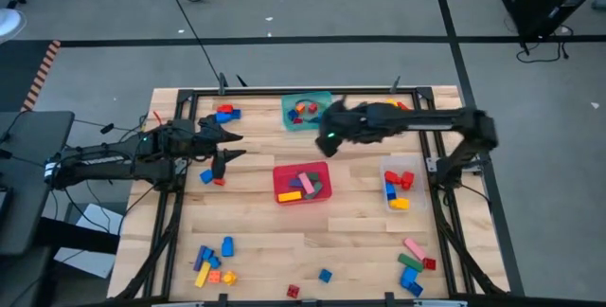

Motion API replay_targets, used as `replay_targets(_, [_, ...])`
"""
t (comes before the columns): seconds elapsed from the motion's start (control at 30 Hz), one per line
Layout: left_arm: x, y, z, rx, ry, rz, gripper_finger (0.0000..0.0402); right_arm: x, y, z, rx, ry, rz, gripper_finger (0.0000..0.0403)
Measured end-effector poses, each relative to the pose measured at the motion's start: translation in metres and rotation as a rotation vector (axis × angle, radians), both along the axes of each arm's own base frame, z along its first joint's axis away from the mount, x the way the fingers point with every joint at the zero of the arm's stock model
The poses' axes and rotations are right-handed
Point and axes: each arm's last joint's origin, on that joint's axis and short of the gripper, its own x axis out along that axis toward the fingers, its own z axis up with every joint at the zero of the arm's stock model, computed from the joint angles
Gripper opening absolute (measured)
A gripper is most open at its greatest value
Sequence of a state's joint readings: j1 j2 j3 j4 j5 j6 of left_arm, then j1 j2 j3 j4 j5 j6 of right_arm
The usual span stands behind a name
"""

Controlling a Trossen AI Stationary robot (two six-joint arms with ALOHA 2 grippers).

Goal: Sort blocks by size
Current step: Put the blue 4 stud game piece into the red bin

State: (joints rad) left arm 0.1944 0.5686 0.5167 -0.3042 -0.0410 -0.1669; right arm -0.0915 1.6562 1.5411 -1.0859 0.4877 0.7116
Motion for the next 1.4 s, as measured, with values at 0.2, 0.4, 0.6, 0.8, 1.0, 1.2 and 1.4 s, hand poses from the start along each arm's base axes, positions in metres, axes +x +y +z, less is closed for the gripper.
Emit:
replay_targets(0.2, [0.0,0.0,0.0,-0.001,0.0,0.001,0.0234,-0.064,-0.024,-0.04,0.069,-0.069,-0.358,0.0188])
replay_targets(0.4, [0.0,0.0,0.0,-0.001,-0.002,0.001,0.0234,-0.114,-0.04,-0.075,0.176,-0.04,-0.585,0.0194])
replay_targets(0.6, [0.0,0.0,0.0,-0.001,-0.002,0.001,0.0234,-0.145,-0.056,-0.095,0.309,0.028,-0.681,0.022])
replay_targets(0.8, [0.0,0.0,0.0,-0.002,-0.002,0.001,0.0234,-0.164,-0.069,-0.115,0.323,0.101,-0.724,0.0258])
replay_targets(1.0, [0.0,0.0,0.0,0.0,-0.001,0.007,0.0234,-0.182,-0.083,-0.136,0.323,0.103,-0.751,0.0294])
replay_targets(1.2, [0.0,0.0,0.0,0.003,0.0,0.014,0.0234,-0.194,-0.097,-0.157,0.299,0.027,-0.751,0.0306])
replay_targets(1.4, [0.0,0.001,0.0,0.014,0.002,0.045,0.0234,-0.201,-0.11,-0.173,0.279,0.024,-0.739,0.0289])
